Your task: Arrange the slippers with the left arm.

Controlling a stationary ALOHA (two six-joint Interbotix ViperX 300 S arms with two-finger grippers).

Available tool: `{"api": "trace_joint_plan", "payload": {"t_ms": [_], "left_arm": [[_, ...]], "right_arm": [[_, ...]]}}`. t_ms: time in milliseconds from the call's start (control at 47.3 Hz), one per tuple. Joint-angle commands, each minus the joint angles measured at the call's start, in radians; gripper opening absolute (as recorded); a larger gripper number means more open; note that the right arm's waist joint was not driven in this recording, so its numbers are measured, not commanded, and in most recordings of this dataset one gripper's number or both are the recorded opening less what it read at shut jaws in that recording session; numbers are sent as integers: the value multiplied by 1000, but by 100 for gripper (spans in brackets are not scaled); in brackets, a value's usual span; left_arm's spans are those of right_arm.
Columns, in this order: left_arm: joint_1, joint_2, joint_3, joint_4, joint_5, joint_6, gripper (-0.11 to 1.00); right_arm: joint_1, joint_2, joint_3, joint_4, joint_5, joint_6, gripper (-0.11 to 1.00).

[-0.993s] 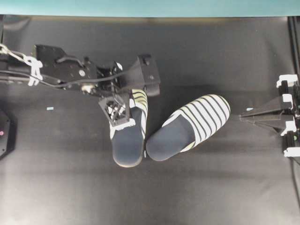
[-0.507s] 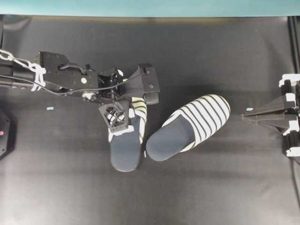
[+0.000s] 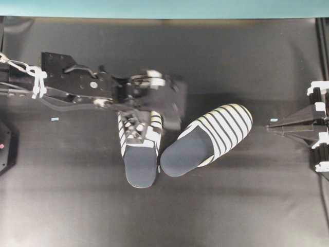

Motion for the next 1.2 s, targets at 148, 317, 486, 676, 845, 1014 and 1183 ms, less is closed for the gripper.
{"api": "trace_joint_plan", "payload": {"t_ms": [148, 317, 486, 676, 845, 1014, 1183], "left_arm": [[-52, 114, -140, 3, -161, 440, 80], [-58, 222, -193, 3, -176, 572, 79], [-52, 318, -255, 2, -189, 584, 79], [-31, 374, -305, 3, -190, 575, 79], [-28, 374, -308, 3, -169, 545, 69], [-43, 357, -328, 2, -158, 448, 26], [-41, 325, -371, 2, -94, 247, 1]], "right_arm": [[2, 5, -2, 3, -6, 6, 0], [0, 2, 2, 3, -6, 8, 0], [2, 0, 5, 3, -8, 21, 0], [2, 2, 6, 3, -9, 21, 0], [2, 0, 12, 5, -9, 23, 0], [2, 0, 17, 5, -11, 23, 0], [0, 0, 20, 6, -11, 23, 0]]}}
